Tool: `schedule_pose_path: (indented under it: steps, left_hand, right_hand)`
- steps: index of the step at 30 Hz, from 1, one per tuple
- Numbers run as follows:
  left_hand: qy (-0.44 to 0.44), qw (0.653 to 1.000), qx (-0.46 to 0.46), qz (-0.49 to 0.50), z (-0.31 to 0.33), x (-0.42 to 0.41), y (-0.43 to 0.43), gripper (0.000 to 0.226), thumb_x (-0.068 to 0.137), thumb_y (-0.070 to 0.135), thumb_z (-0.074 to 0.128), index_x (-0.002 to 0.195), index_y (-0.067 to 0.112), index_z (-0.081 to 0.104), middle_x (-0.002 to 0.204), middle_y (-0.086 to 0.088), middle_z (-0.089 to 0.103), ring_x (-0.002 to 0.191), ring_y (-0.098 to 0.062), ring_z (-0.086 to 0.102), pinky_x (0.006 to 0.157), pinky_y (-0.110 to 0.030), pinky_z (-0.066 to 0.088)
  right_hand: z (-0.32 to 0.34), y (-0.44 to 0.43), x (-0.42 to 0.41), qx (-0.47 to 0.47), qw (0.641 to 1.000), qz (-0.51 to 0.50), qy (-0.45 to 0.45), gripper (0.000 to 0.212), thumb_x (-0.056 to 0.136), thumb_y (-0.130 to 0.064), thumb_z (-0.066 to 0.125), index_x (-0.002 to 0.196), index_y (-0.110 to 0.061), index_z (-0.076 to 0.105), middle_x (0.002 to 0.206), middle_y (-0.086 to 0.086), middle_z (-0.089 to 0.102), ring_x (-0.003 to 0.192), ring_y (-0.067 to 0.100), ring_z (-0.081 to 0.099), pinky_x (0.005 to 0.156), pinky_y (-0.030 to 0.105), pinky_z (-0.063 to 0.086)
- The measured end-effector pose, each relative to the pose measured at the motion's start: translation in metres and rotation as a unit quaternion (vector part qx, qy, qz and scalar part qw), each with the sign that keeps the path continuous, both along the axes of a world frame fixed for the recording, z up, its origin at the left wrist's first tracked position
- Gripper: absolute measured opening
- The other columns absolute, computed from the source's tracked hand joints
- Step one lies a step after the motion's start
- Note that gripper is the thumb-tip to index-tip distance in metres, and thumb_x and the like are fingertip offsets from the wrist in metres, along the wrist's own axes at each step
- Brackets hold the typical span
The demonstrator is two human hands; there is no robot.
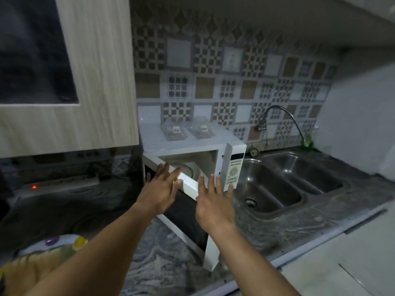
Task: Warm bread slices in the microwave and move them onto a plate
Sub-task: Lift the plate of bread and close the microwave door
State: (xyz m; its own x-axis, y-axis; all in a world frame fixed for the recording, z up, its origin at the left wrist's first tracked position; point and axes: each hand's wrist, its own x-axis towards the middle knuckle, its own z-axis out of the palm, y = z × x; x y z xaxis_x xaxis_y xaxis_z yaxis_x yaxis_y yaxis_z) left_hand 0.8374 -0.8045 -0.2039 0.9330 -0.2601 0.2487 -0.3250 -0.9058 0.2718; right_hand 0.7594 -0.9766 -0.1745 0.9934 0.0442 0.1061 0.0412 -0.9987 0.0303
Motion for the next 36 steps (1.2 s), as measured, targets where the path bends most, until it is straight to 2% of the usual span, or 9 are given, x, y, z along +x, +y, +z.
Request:
schedule_pose_path:
  steps: [5,11,17,19,22,28,30,33,36]
  left_hand:
    - [0.003,0.997,-0.008,0.073,0.001,0.016,-0.039,0.062,0.098,0.060,0.013,0.156,0.040,0.008,0.166,0.002,-0.004,0.151,-0.019,-0.014,0.120,-0.055,-0.001]
    - [0.000,0.988,0.042,0.147,0.005,0.038,-0.084,0.066,0.099,0.060,0.015,0.157,0.029,0.007,0.166,-0.006,-0.003,0.151,-0.025,-0.013,0.118,-0.059,-0.005]
    - [-0.028,0.983,0.098,0.154,0.002,0.064,-0.104,0.105,0.069,0.073,-0.032,0.156,0.019,-0.009,0.161,-0.010,-0.024,0.146,-0.024,-0.028,0.118,-0.055,-0.015]
    - [-0.051,0.982,0.091,0.160,-0.001,0.075,-0.109,0.097,0.077,0.072,-0.025,0.155,0.017,-0.011,0.161,-0.009,-0.025,0.145,-0.023,-0.031,0.118,-0.052,-0.017]
    - [-0.074,0.979,0.097,0.165,-0.008,0.089,-0.113,0.076,0.097,0.063,0.004,0.156,0.017,-0.012,0.161,-0.008,-0.025,0.146,-0.024,-0.029,0.116,-0.051,-0.018]
    - [-0.124,0.974,0.106,0.159,-0.013,0.120,-0.121,0.076,0.100,0.061,0.022,0.158,0.016,0.006,0.165,-0.011,-0.004,0.152,-0.028,-0.010,0.116,-0.061,-0.004]
    - [-0.122,0.972,0.121,0.161,-0.013,0.129,-0.121,0.075,0.100,0.061,0.023,0.158,0.015,0.011,0.165,-0.011,0.002,0.152,-0.029,-0.004,0.116,-0.063,-0.001]
    - [-0.127,0.968,0.137,0.168,-0.010,0.140,-0.118,0.073,0.100,0.060,0.018,0.157,0.014,0.018,0.164,-0.012,0.012,0.152,-0.031,0.004,0.115,-0.065,0.004]
    - [-0.126,0.965,0.149,0.175,-0.009,0.148,-0.120,0.069,0.101,0.056,0.016,0.155,0.012,0.024,0.162,-0.012,0.020,0.151,-0.031,0.012,0.115,-0.065,0.007]
  right_hand:
    - [0.003,-0.050,0.044,0.005,0.998,0.056,-0.018,0.067,0.105,-0.023,0.027,0.159,-0.015,-0.012,0.167,0.015,-0.008,0.153,0.032,-0.015,0.117,0.065,-0.008]
    - [0.004,-0.093,0.096,-0.005,0.995,0.096,-0.034,0.069,0.104,-0.021,0.027,0.157,-0.016,-0.017,0.166,0.014,-0.012,0.152,0.032,-0.017,0.116,0.065,-0.008]
    - [-0.001,-0.114,0.140,-0.004,0.990,0.121,-0.065,0.070,0.103,-0.021,0.028,0.158,-0.015,-0.015,0.166,0.014,-0.013,0.152,0.031,-0.017,0.117,0.063,-0.012]
    - [-0.002,-0.118,0.154,0.000,0.988,0.129,-0.080,0.071,0.102,-0.021,0.028,0.158,-0.014,-0.014,0.166,0.014,-0.014,0.152,0.030,-0.019,0.117,0.061,-0.014]
    - [-0.004,-0.122,0.172,0.018,0.987,0.134,-0.086,0.076,0.100,-0.021,0.033,0.158,-0.015,-0.016,0.166,0.013,-0.015,0.151,0.028,-0.021,0.117,0.060,-0.016]
    - [-0.009,-0.133,0.204,-0.014,0.975,0.164,-0.148,0.076,0.100,-0.020,0.031,0.153,-0.011,-0.023,0.164,0.014,-0.018,0.147,0.032,-0.030,0.111,0.064,-0.024]
    - [-0.010,-0.134,0.219,-0.012,0.972,0.176,-0.158,0.075,0.097,-0.019,0.034,0.155,-0.009,-0.013,0.166,0.015,-0.006,0.150,0.033,-0.021,0.115,0.065,-0.017]
    - [-0.013,-0.129,0.240,0.006,0.972,0.168,-0.164,0.062,0.098,-0.029,0.028,0.156,-0.007,0.022,0.161,0.016,0.028,0.153,0.035,0.009,0.119,0.064,-0.001]
    - [-0.017,-0.130,0.259,0.004,0.970,0.179,-0.162,0.063,0.100,-0.038,0.024,0.153,-0.006,0.035,0.157,0.016,0.036,0.150,0.035,0.022,0.119,0.063,0.002]
